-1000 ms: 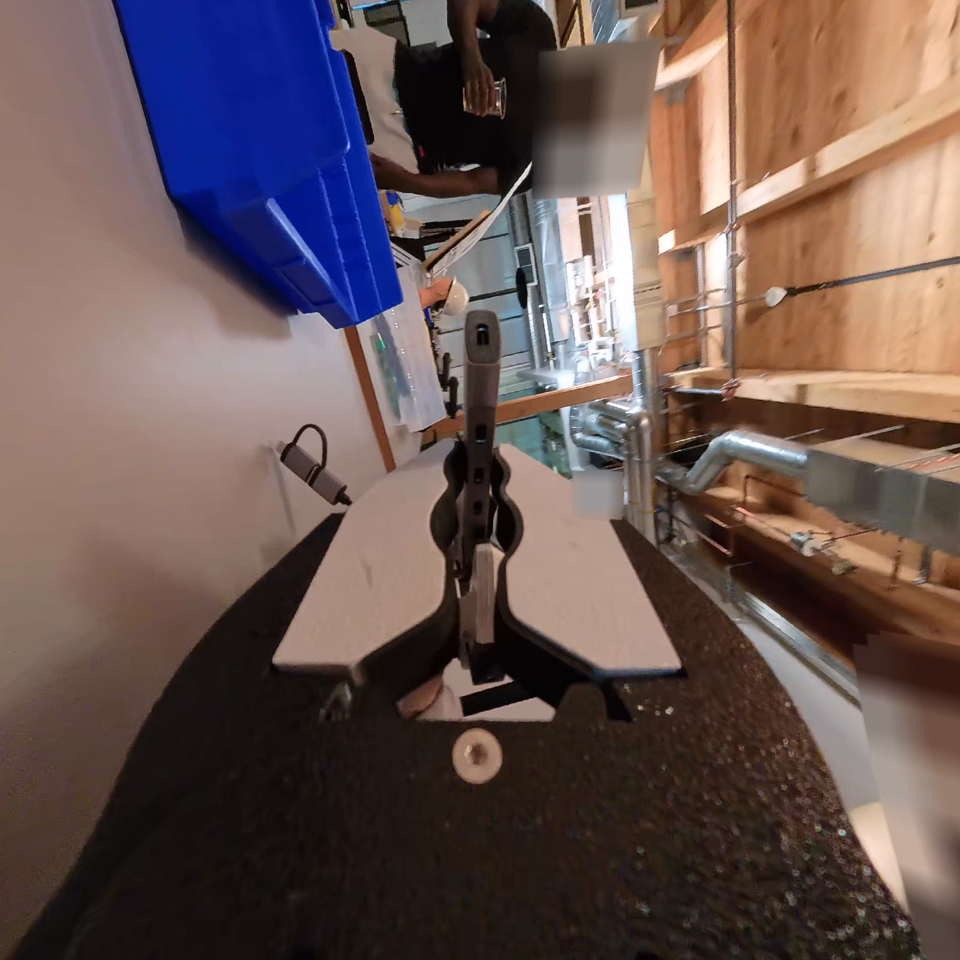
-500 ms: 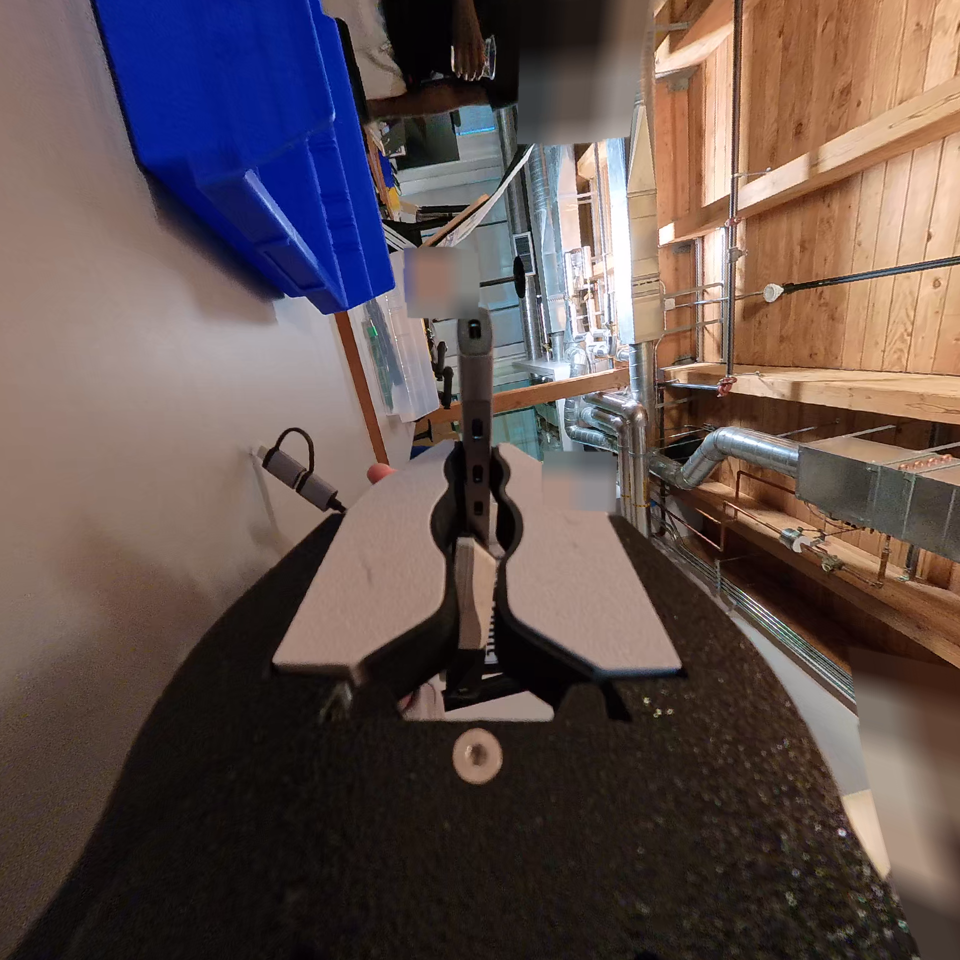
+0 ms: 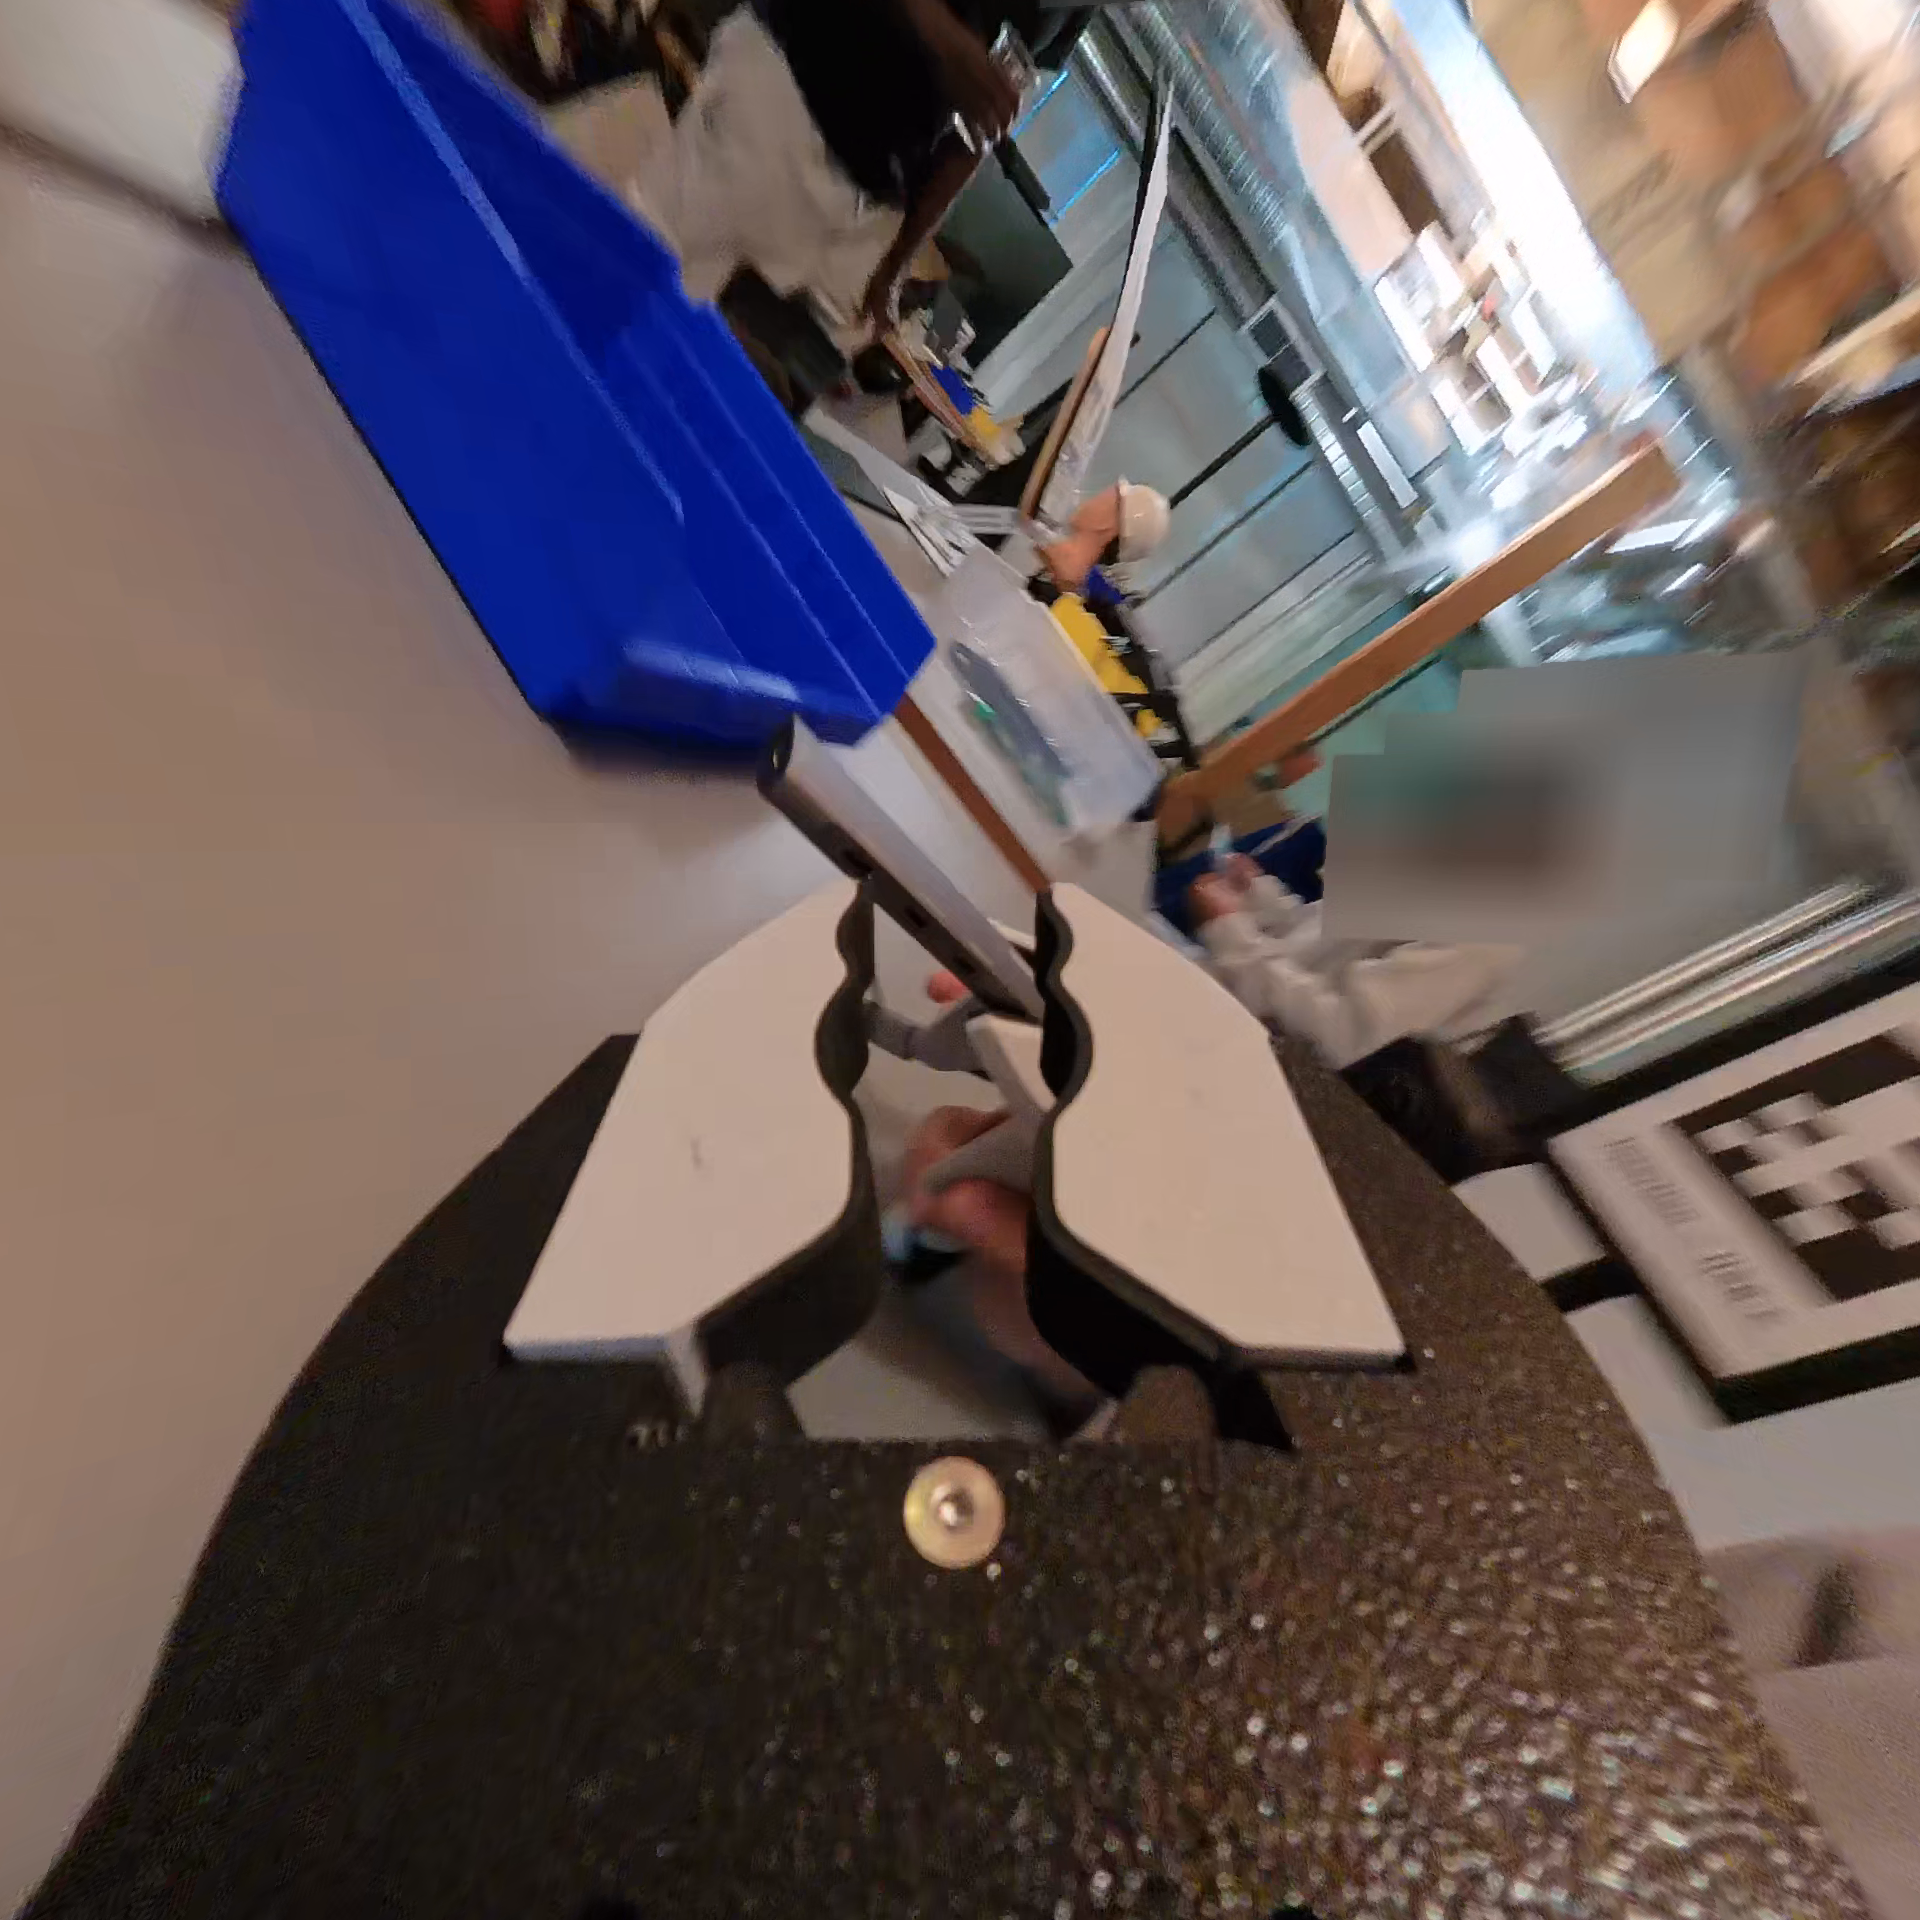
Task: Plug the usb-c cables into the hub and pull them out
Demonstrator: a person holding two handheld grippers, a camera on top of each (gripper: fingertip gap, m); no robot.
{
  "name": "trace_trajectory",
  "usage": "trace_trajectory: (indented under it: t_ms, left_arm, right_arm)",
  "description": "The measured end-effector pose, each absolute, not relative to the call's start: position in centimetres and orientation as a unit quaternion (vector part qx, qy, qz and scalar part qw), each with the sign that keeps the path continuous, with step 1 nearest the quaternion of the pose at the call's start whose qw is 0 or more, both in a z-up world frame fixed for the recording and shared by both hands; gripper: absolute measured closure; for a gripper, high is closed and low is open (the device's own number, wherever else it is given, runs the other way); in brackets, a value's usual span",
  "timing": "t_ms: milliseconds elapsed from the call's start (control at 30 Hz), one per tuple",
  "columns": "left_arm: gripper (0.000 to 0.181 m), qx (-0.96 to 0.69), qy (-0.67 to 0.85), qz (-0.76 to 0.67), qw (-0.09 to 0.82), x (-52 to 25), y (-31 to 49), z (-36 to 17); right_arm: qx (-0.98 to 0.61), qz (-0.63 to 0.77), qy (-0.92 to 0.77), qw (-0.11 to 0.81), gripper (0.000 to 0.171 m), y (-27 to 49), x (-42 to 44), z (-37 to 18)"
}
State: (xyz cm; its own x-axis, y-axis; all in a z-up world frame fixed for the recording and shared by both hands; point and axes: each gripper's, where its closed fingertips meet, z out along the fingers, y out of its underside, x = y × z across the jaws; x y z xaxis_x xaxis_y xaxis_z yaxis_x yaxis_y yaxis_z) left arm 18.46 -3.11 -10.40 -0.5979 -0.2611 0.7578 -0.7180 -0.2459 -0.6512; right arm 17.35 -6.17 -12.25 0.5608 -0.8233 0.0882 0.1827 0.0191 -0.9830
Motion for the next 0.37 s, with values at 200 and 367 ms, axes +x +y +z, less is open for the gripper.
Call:
trace_trajectory:
  t_ms: [200, 367]
  left_arm:
    - [0.145, 0.33, -0.701, 0.623, -0.11, 21.4, 7.7, -7.5]
    - [0.152, 0.327, -0.781, 0.426, -0.319, 27.1, 22.7, -8.7]
  right_arm:
    - [-0.567, -0.352, 0.284, 0.689, 0.147, -7.5, 17.4, -11.9]
    - [-0.554, -0.339, 0.289, 0.703, 0.147, -7.9, 17.4, -11.6]
